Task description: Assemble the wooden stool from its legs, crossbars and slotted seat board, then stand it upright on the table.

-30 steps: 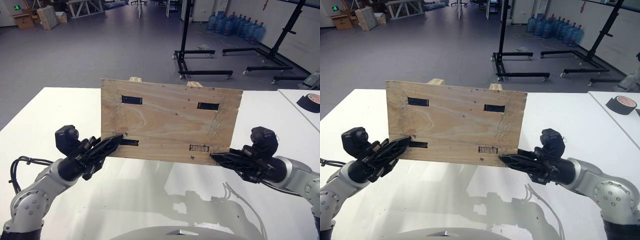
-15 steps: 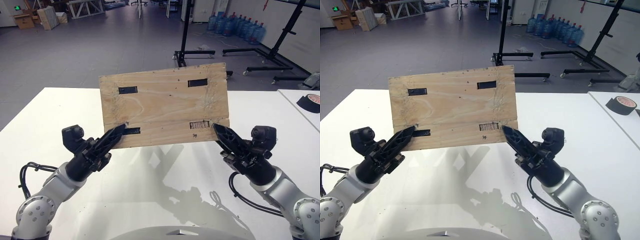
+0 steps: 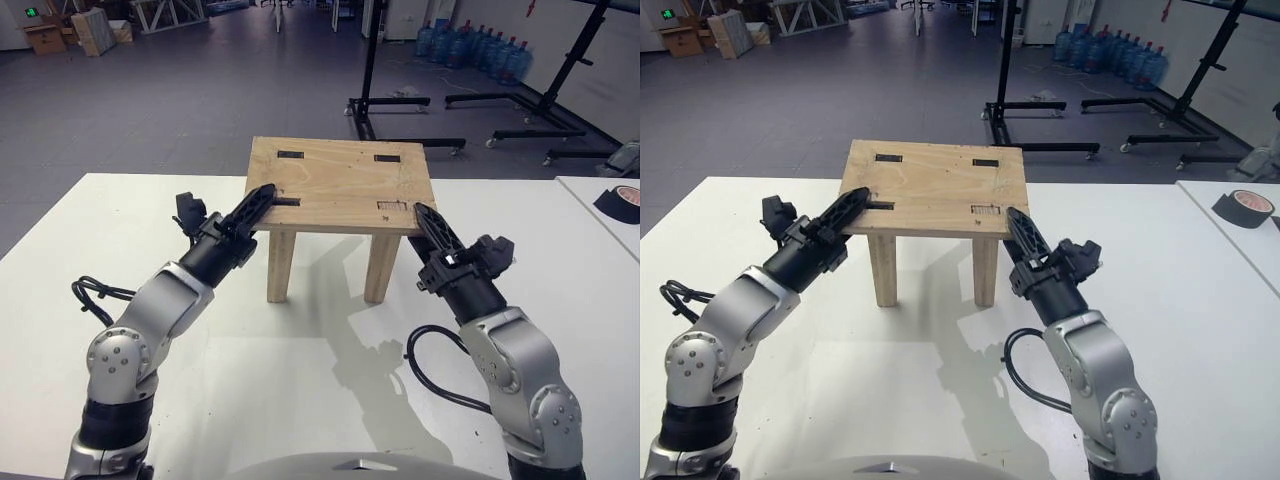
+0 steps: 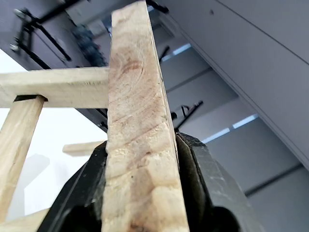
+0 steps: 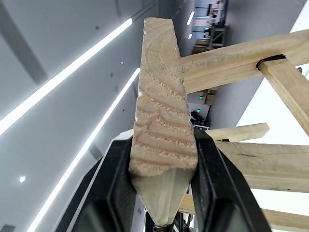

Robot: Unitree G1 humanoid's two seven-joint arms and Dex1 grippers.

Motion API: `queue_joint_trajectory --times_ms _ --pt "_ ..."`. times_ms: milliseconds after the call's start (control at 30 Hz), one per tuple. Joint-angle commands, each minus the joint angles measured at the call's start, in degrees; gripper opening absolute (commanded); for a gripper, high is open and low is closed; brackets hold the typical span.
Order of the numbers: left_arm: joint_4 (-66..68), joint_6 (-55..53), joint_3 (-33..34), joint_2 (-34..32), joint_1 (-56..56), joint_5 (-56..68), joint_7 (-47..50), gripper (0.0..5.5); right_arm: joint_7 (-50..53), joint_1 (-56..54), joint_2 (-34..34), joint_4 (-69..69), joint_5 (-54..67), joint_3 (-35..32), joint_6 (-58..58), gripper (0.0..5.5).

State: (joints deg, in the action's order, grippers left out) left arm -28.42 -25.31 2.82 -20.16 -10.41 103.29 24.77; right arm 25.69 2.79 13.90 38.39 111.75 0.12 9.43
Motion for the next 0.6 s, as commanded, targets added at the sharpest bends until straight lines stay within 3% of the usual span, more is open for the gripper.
queue_joint_trajectory --times_ms 33,167,367,567,600 --pt "1.1 -0.8 -2.1 -0.5 -2.8 -10.6 12.7 1.46 12.1 -8.4 -1.7 1.9 -5.3 2.6 -0.8 1.3" --pt "3.1 -0.9 -4.6 0.5 -2.6 -13.5 20.6 1.46 18.0 -10.0 -2.1 0.3 -8.0 2.4 -1.4 1.31" --pt "6.5 0.5 -5.2 0.9 3.2 -15.5 20.9 1.46 22.5 -9.0 -2.0 -1.9 -9.3 3.1 -0.3 1.31" --pt "5.9 1.3 -4.0 3.1 6.8 -24.4 21.3 2.83 24.8 -6.5 -0.6 -6.0 -15.1 3.9 1.9 1.34" --pt "6.0 0.8 -4.0 3.4 7.0 -25.7 21.0 3.05 24.9 -6.7 0.2 -6.8 -16.8 4.4 3.1 1.8"
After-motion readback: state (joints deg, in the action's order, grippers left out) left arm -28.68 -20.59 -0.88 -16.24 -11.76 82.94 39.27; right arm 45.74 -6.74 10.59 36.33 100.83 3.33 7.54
